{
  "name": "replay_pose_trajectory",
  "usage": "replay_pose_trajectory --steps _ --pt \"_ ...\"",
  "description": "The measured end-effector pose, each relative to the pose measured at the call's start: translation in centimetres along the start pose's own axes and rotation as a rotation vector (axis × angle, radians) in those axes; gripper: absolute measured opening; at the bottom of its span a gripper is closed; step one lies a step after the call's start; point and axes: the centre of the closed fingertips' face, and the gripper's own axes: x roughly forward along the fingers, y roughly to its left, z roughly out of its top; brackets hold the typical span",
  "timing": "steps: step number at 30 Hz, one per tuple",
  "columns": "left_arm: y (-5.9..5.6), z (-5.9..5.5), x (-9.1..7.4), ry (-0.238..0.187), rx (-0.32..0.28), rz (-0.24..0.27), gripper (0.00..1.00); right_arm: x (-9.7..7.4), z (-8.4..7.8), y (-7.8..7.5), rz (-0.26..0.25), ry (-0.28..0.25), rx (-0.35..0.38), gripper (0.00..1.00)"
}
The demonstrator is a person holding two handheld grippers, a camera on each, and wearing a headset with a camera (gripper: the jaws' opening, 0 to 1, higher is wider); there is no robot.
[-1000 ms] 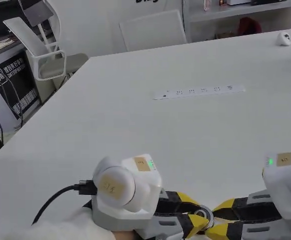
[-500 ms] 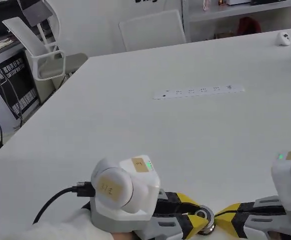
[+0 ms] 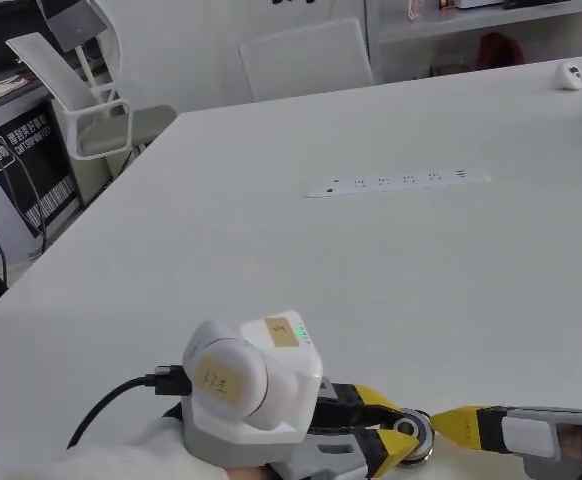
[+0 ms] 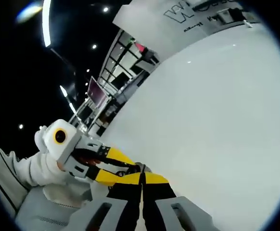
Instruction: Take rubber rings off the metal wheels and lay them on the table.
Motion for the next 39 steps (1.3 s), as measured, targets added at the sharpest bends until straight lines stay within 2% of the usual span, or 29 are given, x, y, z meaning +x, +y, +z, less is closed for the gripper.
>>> replay_pose_trajectory --steps 5,9,13,16,19,26,31,35,37,39 --pt "0.0 0.0 0.0 -0.002 0.004 0.003 0.13 0.0 0.2 0.6 -0.013 0.02 -0.047 0.0" --pt "0.0 0.0 0.0 -0.001 0.011 0.004 0.13 0.1 0.2 1.1 0.007 0.032 -0.054 0.0" --pt "0.0 0.0 0.0 0.0 0.012 0.006 0.13 0.5 0.0 1.3 0.009 0.058 -0.097 0.0" --pt "0.0 0.0 0.0 0.001 0.016 0.007 0.13 0.4 0.0 1.7 0.032 0.061 -0.087 0.0" --pt "0.0 0.0 0.0 0.0 0.016 0.007 0.13 0.6 -0.1 1.9 0.033 0.06 -0.098 0.0" --pt "0.0 0.0 0.0 -0.004 0.012 0.013 0.13 0.1 0.2 1.8 0.051 0.028 -0.06 0.0" --pt "0.0 0.0 0.0 0.004 0.022 0.016 0.13 0.2 0.6 2.5 0.106 -0.012 0.016 0.0" --pt "0.0 0.1 0.0 0.022 0.019 0.023 0.14 0.1 0.6 2.1 0.074 -0.003 -0.021 0.0" --pt "0.0 0.1 0.0 0.038 -0.021 0.025 0.14 0.0 0.4 1.8 0.054 0.011 -0.043 0.0" --pt "-0.1 0.2 0.1 0.052 -0.025 0.016 0.17 0.1 0.1 1.6 0.04 0.029 -0.068 0.0"
